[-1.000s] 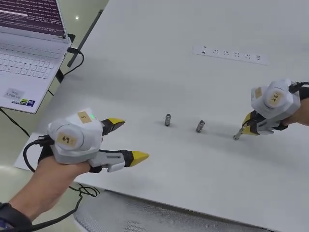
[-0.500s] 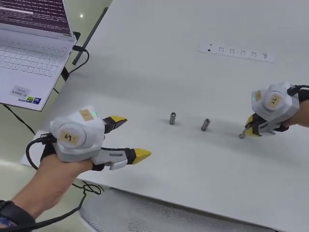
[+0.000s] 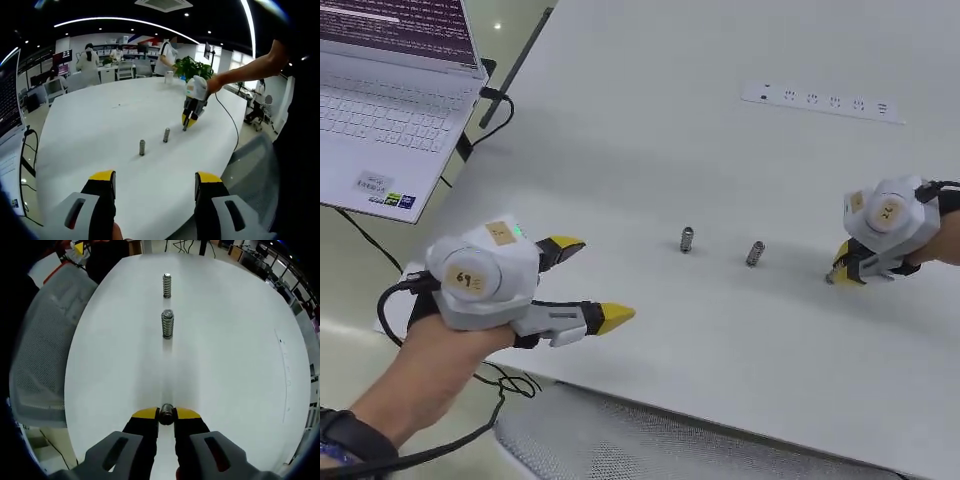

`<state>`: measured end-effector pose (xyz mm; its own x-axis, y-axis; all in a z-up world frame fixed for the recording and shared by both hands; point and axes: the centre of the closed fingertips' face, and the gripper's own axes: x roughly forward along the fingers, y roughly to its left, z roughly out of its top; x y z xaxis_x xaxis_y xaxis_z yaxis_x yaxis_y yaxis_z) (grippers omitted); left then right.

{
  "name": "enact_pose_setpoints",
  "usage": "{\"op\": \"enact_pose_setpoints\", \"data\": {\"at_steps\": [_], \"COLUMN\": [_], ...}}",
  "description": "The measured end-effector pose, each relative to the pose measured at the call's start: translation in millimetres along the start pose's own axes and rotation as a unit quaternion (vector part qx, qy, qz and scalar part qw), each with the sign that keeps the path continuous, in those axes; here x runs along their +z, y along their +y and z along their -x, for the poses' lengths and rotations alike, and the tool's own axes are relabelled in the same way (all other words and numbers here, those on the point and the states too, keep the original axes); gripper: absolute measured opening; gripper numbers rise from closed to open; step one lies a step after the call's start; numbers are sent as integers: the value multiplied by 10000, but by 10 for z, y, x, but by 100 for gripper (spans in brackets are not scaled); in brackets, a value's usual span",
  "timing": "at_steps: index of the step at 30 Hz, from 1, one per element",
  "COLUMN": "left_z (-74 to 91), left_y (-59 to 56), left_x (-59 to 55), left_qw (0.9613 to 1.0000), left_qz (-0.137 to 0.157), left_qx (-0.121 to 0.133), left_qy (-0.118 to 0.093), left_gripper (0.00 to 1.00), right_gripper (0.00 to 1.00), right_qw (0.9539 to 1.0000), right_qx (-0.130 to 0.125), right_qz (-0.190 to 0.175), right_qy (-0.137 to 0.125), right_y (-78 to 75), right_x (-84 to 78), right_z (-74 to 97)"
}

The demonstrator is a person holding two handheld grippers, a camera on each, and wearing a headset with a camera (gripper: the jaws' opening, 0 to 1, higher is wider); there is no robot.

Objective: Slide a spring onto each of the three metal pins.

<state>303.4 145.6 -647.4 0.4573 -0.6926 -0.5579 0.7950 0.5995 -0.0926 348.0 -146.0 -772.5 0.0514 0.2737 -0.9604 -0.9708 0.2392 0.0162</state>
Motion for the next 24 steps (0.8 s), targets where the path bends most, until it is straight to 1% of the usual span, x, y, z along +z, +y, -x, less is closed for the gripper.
{"op": "enact_pose_setpoints", "data": {"at_steps": [11,18,22,24], "left_z": [-6,-21,-34,-46], "left_y": [5,5,4,-8], "left_x": [28,60,68,78], "left_qw": [10000,10000,10000,10000], "left_qz": [-9,-26,-42,-39], "left_qx": [2,-4,-26,-43], "left_qy": [-12,-42,-48,-61], "left_gripper": [60,61,61,61], "right_gripper": [14,27,33,37], "right_qw": [10000,9999,9997,9995], "right_qx": [-26,-8,-50,-120], "right_qz": [-23,-151,-220,-278], "right_qy": [22,-21,-50,-58], "right_y": [5,53,69,60], "right_x": [-10,-22,-49,-69], "right_z": [51,119,141,157]}}
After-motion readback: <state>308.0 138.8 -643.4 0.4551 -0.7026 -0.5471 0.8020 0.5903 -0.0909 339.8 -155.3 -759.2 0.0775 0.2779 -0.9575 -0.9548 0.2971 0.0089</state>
